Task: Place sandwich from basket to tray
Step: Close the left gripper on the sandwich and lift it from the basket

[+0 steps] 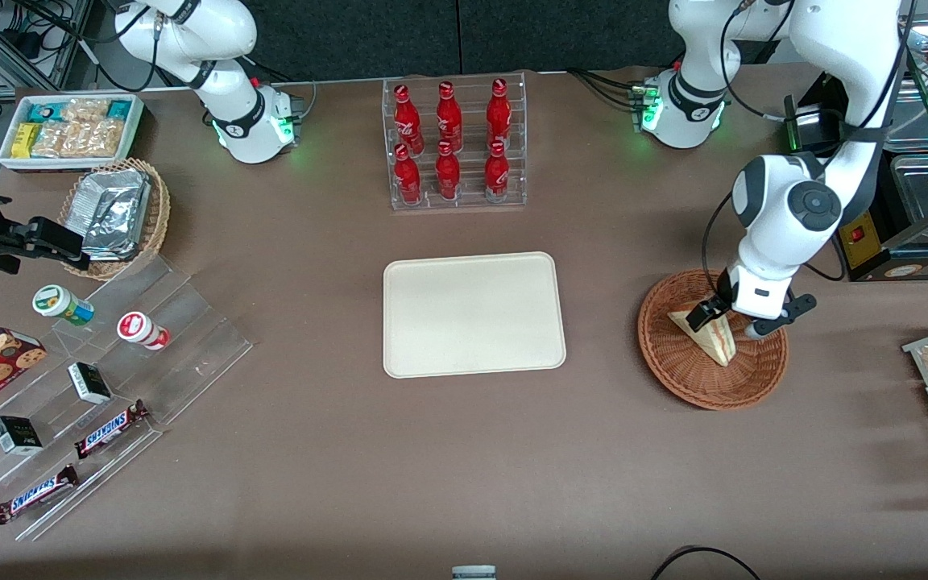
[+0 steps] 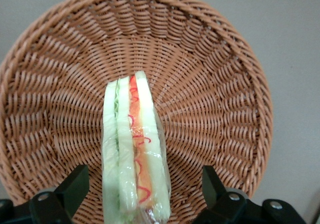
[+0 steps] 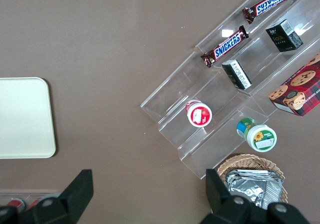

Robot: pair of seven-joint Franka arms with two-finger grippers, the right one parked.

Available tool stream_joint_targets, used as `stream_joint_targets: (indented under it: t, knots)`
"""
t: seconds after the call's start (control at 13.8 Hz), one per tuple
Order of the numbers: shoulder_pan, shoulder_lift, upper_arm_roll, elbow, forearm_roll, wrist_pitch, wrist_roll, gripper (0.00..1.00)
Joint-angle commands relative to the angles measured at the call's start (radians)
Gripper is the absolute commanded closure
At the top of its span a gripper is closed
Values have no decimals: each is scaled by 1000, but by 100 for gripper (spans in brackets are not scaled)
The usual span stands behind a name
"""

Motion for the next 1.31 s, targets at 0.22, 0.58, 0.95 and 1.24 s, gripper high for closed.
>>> stream_joint_targets:
  t: [0.22,0.58,0.95,1.24]
  knots:
    - [-11,27,5,-4,-5,-14,-13,76]
    - [-11,-28,0,52,3,-144,-1,100]
    - [-11,-30,-105,385,68,-647,22,100]
    - [-13,22,-269,499,52,-707,4,100]
